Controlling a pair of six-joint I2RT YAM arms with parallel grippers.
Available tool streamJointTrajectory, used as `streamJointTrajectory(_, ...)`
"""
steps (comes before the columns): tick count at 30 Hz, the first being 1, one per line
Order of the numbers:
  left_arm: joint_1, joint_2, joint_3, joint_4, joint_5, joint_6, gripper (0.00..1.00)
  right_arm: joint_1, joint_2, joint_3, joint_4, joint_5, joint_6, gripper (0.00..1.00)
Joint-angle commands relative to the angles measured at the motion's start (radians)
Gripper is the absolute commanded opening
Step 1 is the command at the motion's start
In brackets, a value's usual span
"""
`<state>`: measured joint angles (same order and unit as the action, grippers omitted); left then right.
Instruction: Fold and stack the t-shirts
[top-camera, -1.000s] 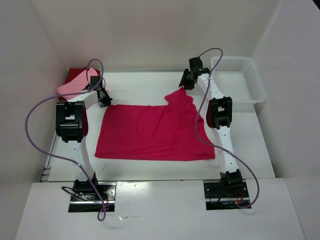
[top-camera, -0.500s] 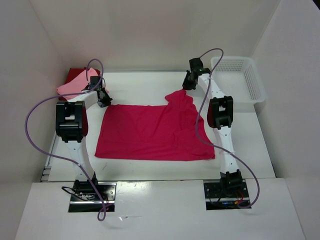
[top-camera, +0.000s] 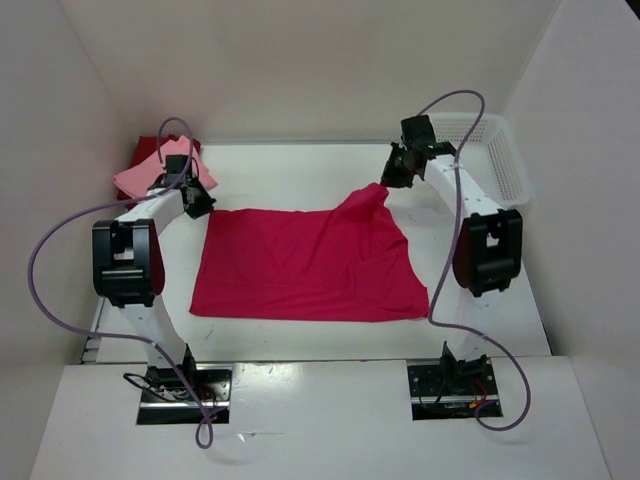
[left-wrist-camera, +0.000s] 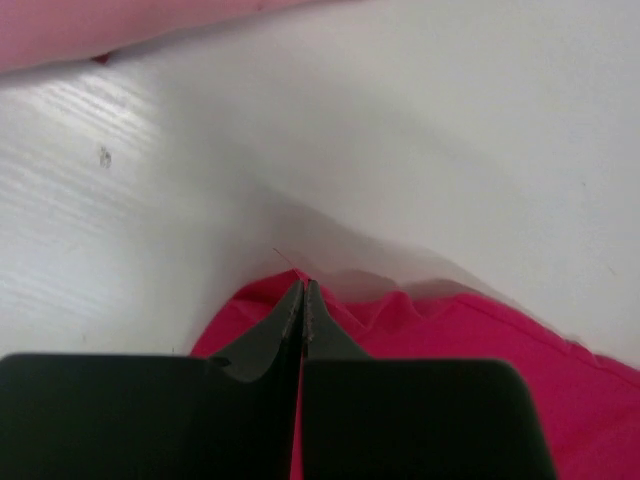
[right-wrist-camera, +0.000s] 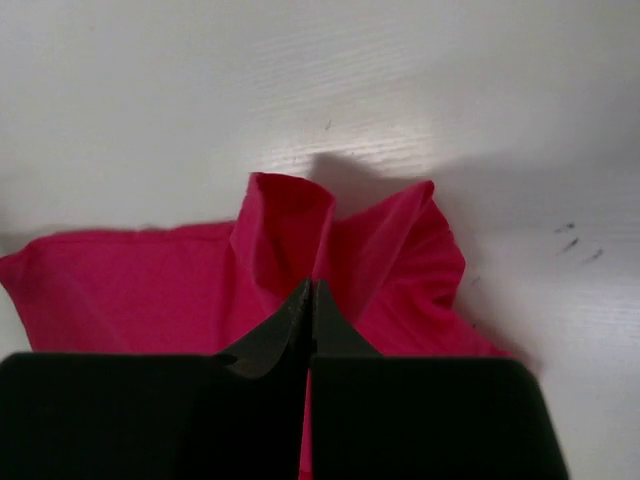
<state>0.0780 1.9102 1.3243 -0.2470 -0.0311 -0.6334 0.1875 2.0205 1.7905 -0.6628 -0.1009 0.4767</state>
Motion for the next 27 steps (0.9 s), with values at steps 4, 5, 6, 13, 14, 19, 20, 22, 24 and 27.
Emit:
streamJointTrajectory(4, 0.002, -0.189, -0.114, 0.015, 0.023, 0.005, 0.0, 0.0, -0.325, -0.311, 0.078, -0.005, 0.003, 0.0)
streamJointTrajectory(5, 0.002, -0.209, -0.129, 0.015, 0.023, 0.005, 0.0, 0.0, -0.36, -0.342, 0.078, -0.005, 0.003, 0.0)
streamJointTrajectory(6, 0.002, -0.247, -0.145, 0.015, 0.033, 0.005, 0.0, 0.0, -0.393, -0.402, 0.068, 0.007, 0.003, 0.0)
streamJointTrajectory(13, 0.023, -0.408, -0.276, -0.029, 0.042, -0.005, 0.0, 0.0, -0.649, -0.673, -0.017, -0.003, 0.088, 0.0)
streamJointTrajectory(14, 0.032, -0.425, -0.29, -0.029, 0.051, -0.005, 0.0, 0.0, -0.695, -0.701, -0.043, -0.003, 0.103, 0.0)
streamJointTrajectory(19, 0.054, -0.488, -0.376, -0.064, 0.097, -0.005, 0.0, 0.0, -0.822, -0.855, -0.103, -0.039, 0.204, 0.0)
streamJointTrajectory(20, 0.071, -0.5, -0.388, -0.064, 0.106, -0.005, 0.01, 0.0, -0.838, -0.882, -0.115, -0.039, 0.204, 0.0)
streamJointTrajectory(22, 0.08, -0.511, -0.41, -0.075, 0.115, -0.005, 0.01, 0.0, -0.871, -0.901, -0.152, -0.048, 0.215, 0.0)
streamJointTrajectory(24, 0.08, -0.511, -0.428, -0.084, 0.115, -0.005, 0.03, 0.0, -0.891, -0.901, -0.197, -0.048, 0.224, 0.0)
streamJointTrajectory(27, 0.104, -0.522, -0.457, -0.095, 0.106, -0.005, 0.03, 0.0, -0.904, -0.901, -0.268, -0.048, 0.224, 0.0)
